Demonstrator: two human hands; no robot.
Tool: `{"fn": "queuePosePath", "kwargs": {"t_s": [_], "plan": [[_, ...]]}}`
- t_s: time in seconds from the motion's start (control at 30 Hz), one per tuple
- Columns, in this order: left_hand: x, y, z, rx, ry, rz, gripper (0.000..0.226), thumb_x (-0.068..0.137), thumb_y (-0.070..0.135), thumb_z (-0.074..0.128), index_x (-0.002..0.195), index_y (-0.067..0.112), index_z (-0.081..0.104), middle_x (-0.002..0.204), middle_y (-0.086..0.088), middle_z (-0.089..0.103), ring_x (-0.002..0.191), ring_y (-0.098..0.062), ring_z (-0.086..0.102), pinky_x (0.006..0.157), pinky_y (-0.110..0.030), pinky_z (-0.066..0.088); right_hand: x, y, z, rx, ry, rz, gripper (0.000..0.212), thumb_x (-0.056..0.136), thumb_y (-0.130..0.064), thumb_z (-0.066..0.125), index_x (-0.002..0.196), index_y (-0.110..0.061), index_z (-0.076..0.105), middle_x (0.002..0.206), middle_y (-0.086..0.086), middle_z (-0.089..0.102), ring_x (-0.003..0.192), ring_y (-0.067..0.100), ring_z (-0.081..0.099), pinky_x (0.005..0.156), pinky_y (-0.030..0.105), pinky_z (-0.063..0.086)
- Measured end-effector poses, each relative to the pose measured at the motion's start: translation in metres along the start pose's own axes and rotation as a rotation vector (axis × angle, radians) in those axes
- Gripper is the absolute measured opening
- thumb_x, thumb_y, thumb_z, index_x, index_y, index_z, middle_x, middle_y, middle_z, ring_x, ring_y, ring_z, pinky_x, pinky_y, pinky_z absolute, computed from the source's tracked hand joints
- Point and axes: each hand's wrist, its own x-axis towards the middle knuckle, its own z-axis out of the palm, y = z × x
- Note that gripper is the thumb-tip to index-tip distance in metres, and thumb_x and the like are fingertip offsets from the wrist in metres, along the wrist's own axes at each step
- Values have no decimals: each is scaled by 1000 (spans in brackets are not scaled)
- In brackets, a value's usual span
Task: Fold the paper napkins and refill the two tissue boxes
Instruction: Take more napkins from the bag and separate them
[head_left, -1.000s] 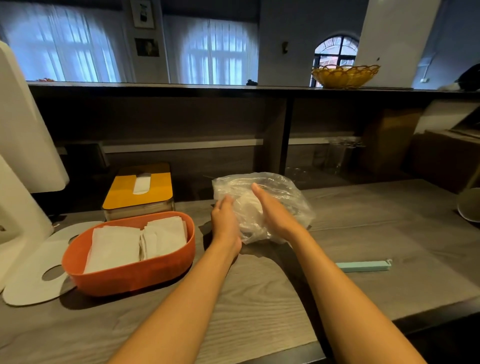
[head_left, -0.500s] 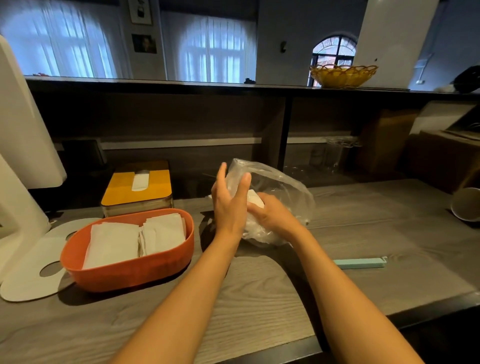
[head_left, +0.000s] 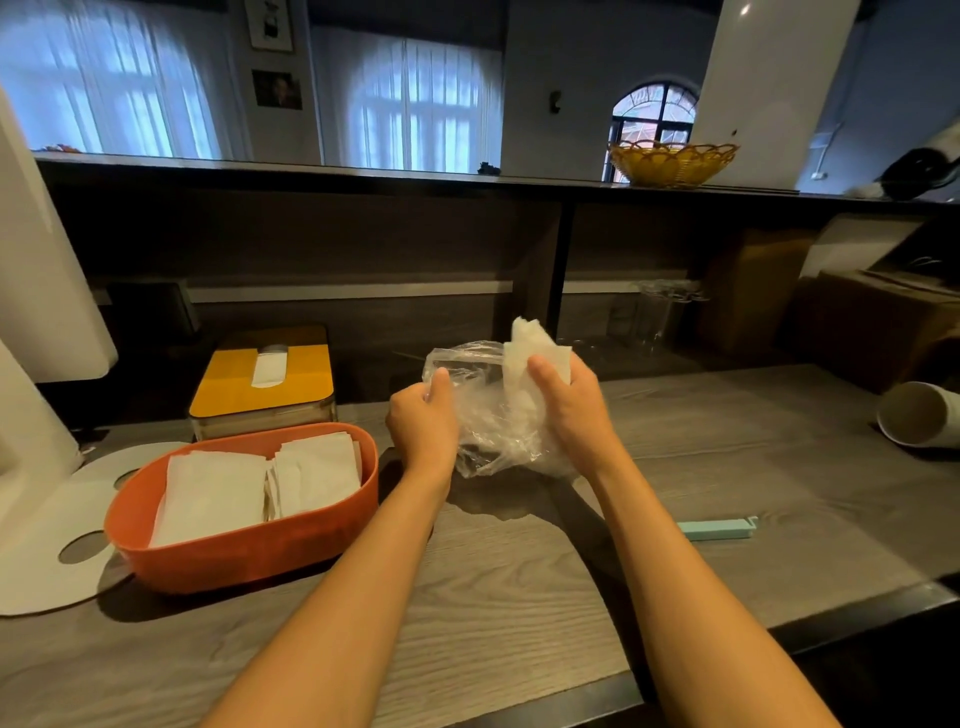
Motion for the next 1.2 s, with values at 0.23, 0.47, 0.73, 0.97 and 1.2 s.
{"fn": "queuePosePath", "kwargs": {"t_s": [0.23, 0.47, 0.73, 0.97, 1.2], "plan": [[0, -4, -1, 1, 43, 48, 47, 104, 30, 51, 59, 17, 45, 58, 1, 44, 54, -9, 41, 53, -25, 32, 16, -12, -3, 395, 413, 135, 25, 99, -37, 58, 117, -20, 61, 103, 6, 71, 91, 22, 71, 76, 38, 59], [8, -8, -4, -110, -79, -77, 45, 106, 45, 37, 136, 13, 49, 134, -11, 50, 111, -19, 49, 89, -36, 39, 21, -43, -13, 536, 373, 174, 28, 99, -32, 60, 120, -14, 62, 91, 4, 72, 69, 12, 71, 58, 26, 56], [-30, 22, 3, -145, -144, 381, 57, 96, 51, 35, 145, 24, 44, 138, 6, 50, 121, 1, 49, 95, -15, 40, 0, -30, 20, 317, 161, 379, 39, 102, -45, 49, 115, -13, 65, 87, 9, 74, 65, 16, 71, 52, 26, 54], [-50, 9, 16, -202, -337, 256, 44, 102, 45, 39, 135, 22, 58, 129, 9, 57, 110, 13, 52, 91, -16, 47, -3, -16, 16, -44, 187, 421, 22, 102, -21, 44, 87, -15, 60, 89, 13, 67, 78, 23, 65, 70, 37, 55], [-57, 9, 13, -79, -483, 65, 40, 107, 46, 34, 135, 28, 57, 139, 5, 57, 129, -6, 51, 108, -29, 40, -3, -9, 18, 63, 127, 517, 37, 102, -42, 43, 112, -13, 64, 110, 13, 70, 95, 25, 68, 80, 36, 53]]}}
